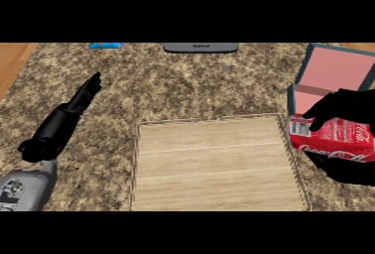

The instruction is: Pick the can from the tray and place it in the cardboard box

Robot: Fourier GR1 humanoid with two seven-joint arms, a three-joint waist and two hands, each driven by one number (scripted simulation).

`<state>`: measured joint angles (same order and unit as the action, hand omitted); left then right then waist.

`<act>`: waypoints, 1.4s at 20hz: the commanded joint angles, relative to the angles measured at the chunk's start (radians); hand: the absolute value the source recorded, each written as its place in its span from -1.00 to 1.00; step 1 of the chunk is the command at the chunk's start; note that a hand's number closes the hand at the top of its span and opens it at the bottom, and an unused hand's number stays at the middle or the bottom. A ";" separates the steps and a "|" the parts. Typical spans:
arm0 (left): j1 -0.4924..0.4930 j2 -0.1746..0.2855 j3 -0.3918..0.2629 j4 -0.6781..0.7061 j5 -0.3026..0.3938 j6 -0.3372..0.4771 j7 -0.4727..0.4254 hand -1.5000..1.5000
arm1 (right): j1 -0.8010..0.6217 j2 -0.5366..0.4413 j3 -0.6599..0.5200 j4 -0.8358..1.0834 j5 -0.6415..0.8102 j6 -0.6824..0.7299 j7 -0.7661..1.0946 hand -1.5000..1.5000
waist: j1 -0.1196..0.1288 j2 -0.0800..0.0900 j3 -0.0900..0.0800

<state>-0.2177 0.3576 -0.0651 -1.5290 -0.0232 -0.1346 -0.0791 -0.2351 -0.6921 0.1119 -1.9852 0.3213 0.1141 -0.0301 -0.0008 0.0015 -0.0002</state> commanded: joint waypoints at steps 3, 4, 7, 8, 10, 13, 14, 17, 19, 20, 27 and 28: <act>0.040 -0.035 -0.027 0.005 -0.046 0.014 -0.050 0.00 | -0.148 0.007 -0.144 0.321 -0.056 0.028 -0.051 1.00 | 0.018 0.003 0.000; -0.033 -0.029 -0.007 -0.003 -0.019 -0.001 0.021 0.00 | -0.234 -0.029 -0.180 0.350 -0.107 0.090 0.002 1.00 | 0.017 0.002 0.000; 0.004 -0.008 0.000 -0.018 -0.016 -0.032 -0.013 0.00 | -0.328 -0.040 -0.139 0.558 0.036 0.050 -0.118 1.00 | 0.035 0.006 0.000; -0.056 -0.037 -0.002 0.040 -0.043 -0.001 -0.004 0.00 | -0.329 -0.047 -0.127 0.577 0.063 0.058 -0.135 1.00 | 0.020 0.006 0.000; -0.050 -0.051 -0.015 0.005 -0.037 0.000 0.030 0.00 | -0.332 -0.103 -0.120 0.668 0.084 0.110 -0.205 1.00 | 0.024 0.006 0.001; -0.029 -0.053 -0.019 0.029 -0.039 -0.010 -0.008 0.00 | -0.398 -0.138 -0.046 0.770 0.121 0.228 -0.167 1.00 | 0.038 0.010 -0.001; -0.011 -0.044 -0.023 0.003 -0.040 -0.021 -0.019 0.00 | -0.426 -0.155 -0.034 0.824 0.140 0.253 -0.187 1.00 | 0.050 0.011 0.000; -0.024 -0.056 -0.025 0.004 -0.045 -0.016 -0.020 0.00 | -0.448 -0.171 -0.008 0.996 0.189 0.273 -0.332 1.00 | 0.048 0.014 0.001; -0.015 -0.054 -0.023 -0.043 -0.030 -0.024 0.032 0.00 | -0.523 -0.182 0.007 1.096 0.215 0.315 -0.384 1.00 | 0.060 0.012 0.001; -0.024 -0.037 0.005 0.033 -0.031 -0.039 -0.029 0.00 | -0.479 -0.136 0.052 1.103 0.275 0.236 -0.441 1.00 | 0.040 0.012 0.001; -0.039 -0.077 -0.023 0.019 -0.065 -0.008 -0.006 0.00 | -0.587 -0.158 0.132 1.366 0.386 0.324 -0.641 -1.00 | 0.047 0.015 0.002; -0.062 -0.066 -0.005 0.025 -0.044 -0.027 0.007 0.00 | -0.601 -0.165 0.120 1.413 0.387 0.300 -0.712 -1.00 | 0.049 0.017 0.003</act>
<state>-0.2499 0.2974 -0.0779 -1.5125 -0.0710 -0.1580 -0.0901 -0.7999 -0.8535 0.2062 -0.6999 0.6683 0.4090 -0.5811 0.0488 0.0163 0.0015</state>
